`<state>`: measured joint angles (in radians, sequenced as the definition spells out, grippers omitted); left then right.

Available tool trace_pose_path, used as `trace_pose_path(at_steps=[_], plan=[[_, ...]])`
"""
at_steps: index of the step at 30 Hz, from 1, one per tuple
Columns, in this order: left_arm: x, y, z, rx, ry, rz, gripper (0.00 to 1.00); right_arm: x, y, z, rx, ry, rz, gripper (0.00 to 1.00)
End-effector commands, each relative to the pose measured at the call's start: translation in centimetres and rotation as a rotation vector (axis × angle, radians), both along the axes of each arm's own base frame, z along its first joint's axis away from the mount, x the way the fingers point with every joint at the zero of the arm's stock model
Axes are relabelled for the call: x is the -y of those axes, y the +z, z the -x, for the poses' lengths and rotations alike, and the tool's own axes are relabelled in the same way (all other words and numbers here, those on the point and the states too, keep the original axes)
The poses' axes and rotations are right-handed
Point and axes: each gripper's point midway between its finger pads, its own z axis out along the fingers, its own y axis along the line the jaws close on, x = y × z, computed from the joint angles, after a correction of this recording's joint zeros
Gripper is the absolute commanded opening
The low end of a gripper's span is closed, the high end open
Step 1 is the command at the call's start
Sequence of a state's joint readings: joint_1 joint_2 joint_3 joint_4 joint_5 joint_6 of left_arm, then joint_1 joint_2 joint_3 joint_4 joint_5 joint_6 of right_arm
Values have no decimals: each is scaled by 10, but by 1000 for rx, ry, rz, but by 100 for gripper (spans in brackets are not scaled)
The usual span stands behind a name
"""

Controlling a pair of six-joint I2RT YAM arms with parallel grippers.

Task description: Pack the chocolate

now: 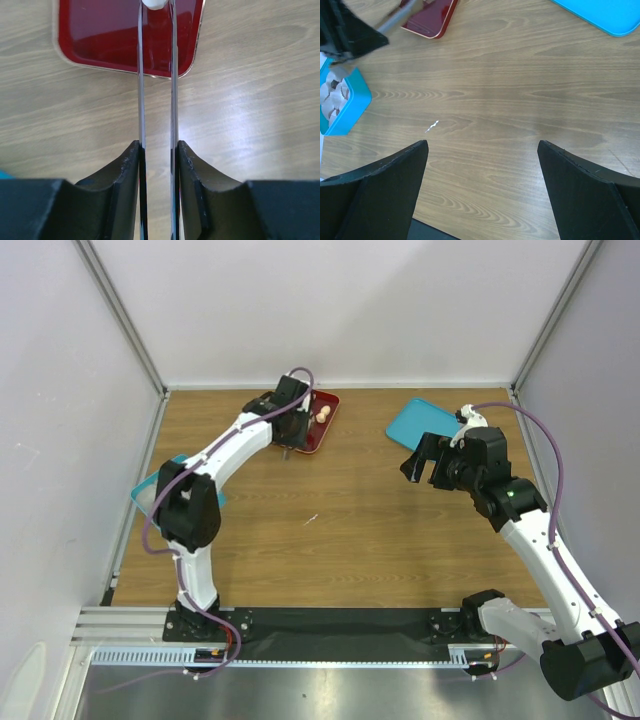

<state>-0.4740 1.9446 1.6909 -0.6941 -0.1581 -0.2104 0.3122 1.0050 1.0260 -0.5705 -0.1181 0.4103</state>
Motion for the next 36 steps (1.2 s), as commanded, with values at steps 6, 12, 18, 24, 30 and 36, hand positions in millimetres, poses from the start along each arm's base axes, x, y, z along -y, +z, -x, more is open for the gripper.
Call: trace_pose_path(at_steps=[6,12,18,24,30,36], plan=[[-51,93,28,147,163,31,31,-11,26,-2,64,33,-62,99],[-119,108,72,147,351,68,30,-17,32,3,81,57,-101,99],[-207,111,130,171,572,78,31,-24,34,11,102,92,-136,99],[-260,103,170,150,725,39,31,-28,34,17,122,124,-155,99],[-284,75,185,86,827,27,28,-32,29,18,143,151,-131,99],[-305,58,200,56,906,-10,29,-41,24,25,138,174,-114,100]])
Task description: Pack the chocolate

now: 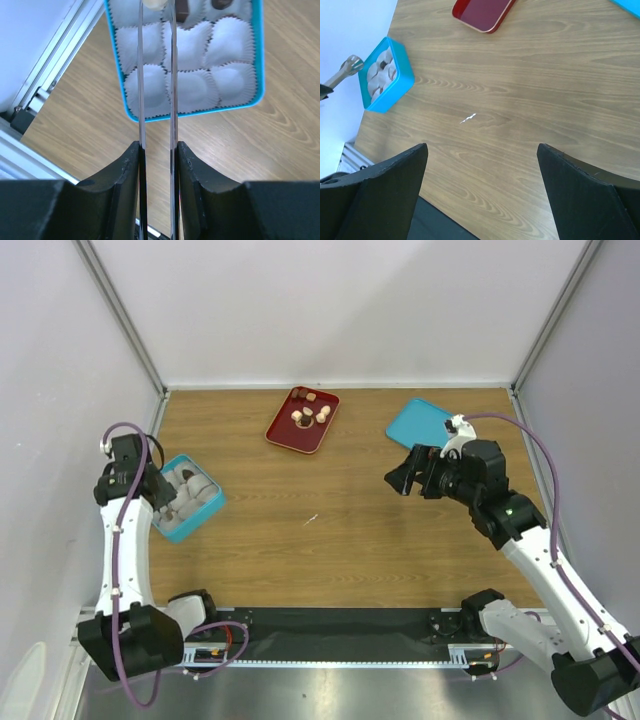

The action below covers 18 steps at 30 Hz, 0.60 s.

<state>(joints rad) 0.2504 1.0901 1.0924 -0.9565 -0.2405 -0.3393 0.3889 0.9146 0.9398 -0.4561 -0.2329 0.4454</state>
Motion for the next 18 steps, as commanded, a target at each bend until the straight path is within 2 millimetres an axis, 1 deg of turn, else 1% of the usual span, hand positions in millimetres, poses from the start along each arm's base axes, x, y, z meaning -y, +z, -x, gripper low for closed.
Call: trace_pose_path(at_steps=[1,4,9,15,18], plan=[[-14,4,5,23,40,-32,29,-4,9,1,62,15,-3,100],[-19,-3,5,32,54,-25,30,-9,10,4,71,37,7,100],[-22,-16,5,-3,71,-18,30,-2,12,2,92,9,63,100],[-30,-14,6,-3,87,-60,35,-6,12,4,87,24,57,100],[-31,-20,4,-18,86,-59,35,-4,12,2,94,16,68,100]])
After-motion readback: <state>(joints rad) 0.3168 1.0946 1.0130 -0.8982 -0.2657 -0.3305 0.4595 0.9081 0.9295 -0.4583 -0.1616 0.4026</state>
